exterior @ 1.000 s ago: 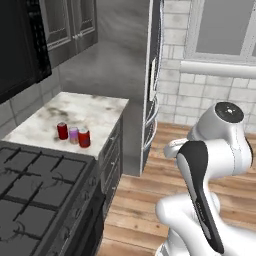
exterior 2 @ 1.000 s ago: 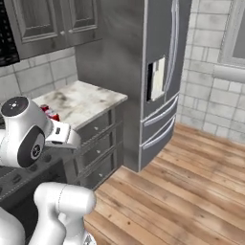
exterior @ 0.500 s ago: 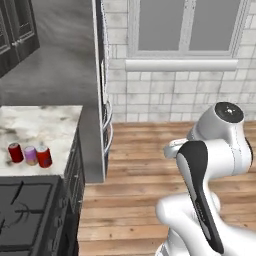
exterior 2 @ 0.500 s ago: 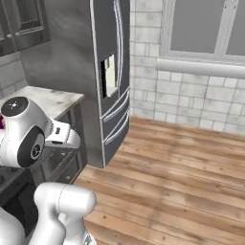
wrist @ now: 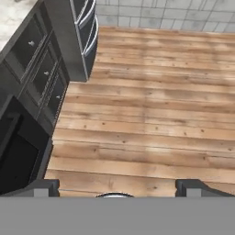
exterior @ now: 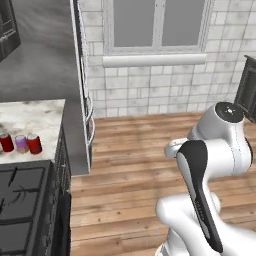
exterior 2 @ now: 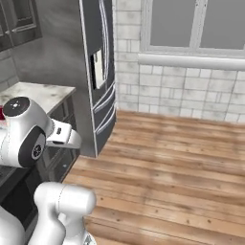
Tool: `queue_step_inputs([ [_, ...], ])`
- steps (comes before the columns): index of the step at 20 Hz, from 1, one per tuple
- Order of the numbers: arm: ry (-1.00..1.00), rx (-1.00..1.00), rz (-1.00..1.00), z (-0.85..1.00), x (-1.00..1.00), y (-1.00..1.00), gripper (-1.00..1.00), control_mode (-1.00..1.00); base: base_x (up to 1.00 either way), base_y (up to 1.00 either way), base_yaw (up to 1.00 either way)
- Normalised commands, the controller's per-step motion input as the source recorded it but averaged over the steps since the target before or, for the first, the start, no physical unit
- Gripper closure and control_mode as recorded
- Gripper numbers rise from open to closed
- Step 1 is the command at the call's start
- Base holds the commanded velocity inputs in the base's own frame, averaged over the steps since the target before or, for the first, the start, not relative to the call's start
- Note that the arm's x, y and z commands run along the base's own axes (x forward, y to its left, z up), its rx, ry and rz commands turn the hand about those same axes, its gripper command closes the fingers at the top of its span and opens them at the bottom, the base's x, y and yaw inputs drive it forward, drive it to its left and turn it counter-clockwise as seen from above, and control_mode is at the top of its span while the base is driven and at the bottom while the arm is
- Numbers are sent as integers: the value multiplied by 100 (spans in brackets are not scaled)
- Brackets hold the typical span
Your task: Four empty soda cans are scattered around the kitchen. Gather all the cans and cluster them next to the stove for recycling.
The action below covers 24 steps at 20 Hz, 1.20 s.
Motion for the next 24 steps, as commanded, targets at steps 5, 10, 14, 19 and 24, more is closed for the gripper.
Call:
queue_step_inputs([
  [5, 0, 0, 0, 0, 0, 0, -100, 100, -87, -20, -19],
  [10, 0, 0, 0, 0, 0, 0, -100, 100, -85, -26, -19],
  [14, 0, 0, 0, 0, 0, 0, -100, 100, -85, -25, -19],
  [19, 0, 0, 0, 0, 0, 0, -100, 100, -89, -23, -18],
  [24, 0, 0, 0, 0, 0, 0, -100, 100, -89, -19, -19],
])
